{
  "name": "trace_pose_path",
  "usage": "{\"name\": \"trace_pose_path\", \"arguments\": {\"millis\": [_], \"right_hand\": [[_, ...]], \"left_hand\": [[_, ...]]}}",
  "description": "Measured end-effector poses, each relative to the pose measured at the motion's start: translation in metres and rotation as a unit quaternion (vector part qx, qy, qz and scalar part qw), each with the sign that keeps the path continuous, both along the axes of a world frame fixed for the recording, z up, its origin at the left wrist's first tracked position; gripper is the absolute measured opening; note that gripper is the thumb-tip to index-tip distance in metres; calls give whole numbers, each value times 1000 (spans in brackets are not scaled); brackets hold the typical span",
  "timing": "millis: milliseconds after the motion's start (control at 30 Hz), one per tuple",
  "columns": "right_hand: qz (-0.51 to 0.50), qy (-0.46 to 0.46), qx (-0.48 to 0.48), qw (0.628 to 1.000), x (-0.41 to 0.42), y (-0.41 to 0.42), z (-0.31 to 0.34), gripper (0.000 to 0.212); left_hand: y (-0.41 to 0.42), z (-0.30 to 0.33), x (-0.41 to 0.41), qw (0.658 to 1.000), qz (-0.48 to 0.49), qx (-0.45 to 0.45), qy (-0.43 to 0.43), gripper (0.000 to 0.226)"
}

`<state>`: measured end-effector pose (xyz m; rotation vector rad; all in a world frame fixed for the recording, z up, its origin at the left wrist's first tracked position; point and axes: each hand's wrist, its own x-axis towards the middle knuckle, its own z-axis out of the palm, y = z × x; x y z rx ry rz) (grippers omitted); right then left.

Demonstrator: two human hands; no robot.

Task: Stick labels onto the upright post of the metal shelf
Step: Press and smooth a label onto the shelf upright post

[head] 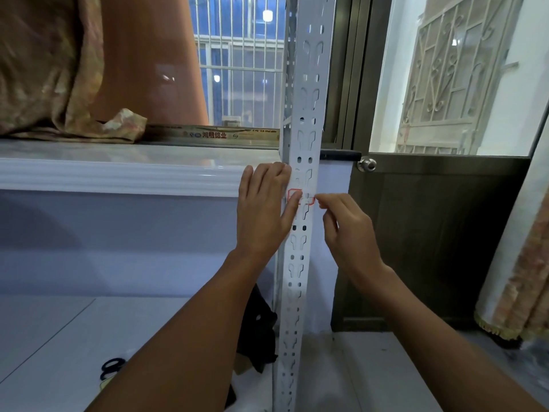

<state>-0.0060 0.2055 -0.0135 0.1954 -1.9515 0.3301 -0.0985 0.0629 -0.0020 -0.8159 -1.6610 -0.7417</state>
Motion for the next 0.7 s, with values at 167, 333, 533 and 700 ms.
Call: {"name": "trace_pose_path", "arguments": {"millis": [167, 333, 533, 700], "right_hand": [[15, 25, -6, 1000, -1, -2, -7, 27], [-7, 32, 92, 995, -11, -2, -4, 26], [-70, 24, 243, 967, -5, 13, 5, 31], [-82, 7, 340, 937, -6, 19, 22, 31]], "left_hand": [[-5, -4, -2, 1000, 5, -5, -4, 40], [-10, -5, -4, 1000, 15, -7, -5, 41], [-4, -2, 1, 1000, 9, -6, 3, 38], [-2, -4, 1, 1000, 14, 1, 6, 39]]}}
